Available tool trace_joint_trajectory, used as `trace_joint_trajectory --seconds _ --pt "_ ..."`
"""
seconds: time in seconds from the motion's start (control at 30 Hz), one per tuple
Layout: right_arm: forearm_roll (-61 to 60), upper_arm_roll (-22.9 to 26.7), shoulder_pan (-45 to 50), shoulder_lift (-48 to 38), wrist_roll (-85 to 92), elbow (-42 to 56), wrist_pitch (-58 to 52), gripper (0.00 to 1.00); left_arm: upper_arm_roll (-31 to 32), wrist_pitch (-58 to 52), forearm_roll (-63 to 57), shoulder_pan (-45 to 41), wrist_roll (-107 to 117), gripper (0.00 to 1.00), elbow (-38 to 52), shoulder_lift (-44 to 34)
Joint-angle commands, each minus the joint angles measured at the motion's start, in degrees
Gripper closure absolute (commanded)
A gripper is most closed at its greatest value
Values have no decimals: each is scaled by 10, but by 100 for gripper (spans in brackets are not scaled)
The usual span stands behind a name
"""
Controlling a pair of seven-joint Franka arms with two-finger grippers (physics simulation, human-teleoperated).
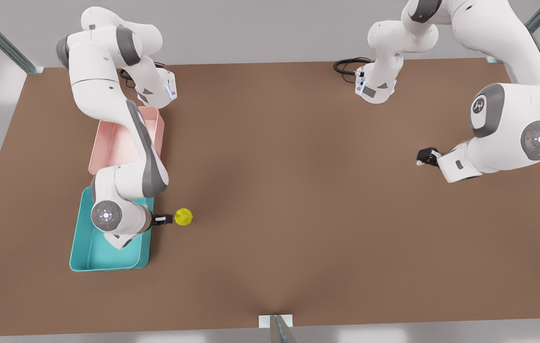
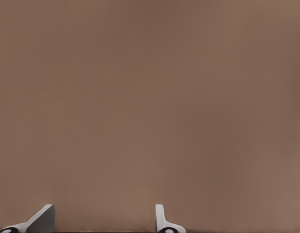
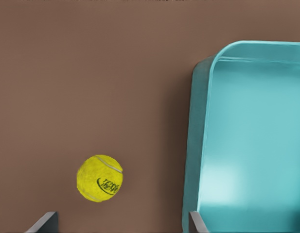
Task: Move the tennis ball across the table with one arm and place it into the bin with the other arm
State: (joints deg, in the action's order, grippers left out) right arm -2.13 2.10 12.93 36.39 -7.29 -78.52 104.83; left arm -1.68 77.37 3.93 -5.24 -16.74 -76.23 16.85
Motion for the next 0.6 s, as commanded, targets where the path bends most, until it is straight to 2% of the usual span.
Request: trace_joint_trajectory --seconds 0.0,0.3,0.5,0.57 --pt "-17 0 3 12 -130 0 98 0 1 -47 -2 1 356 0 0 -1" --pt "-9 0 11 29 -126 -13 110 0 2 -48 -2 -2 356 0 1 0" --pt "8 -2 29 5 -17 -116 86 0 2 -47 -2 -5 356 0 1 1" --pt "8 -5 34 -1 112 -124 86 0 2 -48 -2 -6 356 0 1 1"
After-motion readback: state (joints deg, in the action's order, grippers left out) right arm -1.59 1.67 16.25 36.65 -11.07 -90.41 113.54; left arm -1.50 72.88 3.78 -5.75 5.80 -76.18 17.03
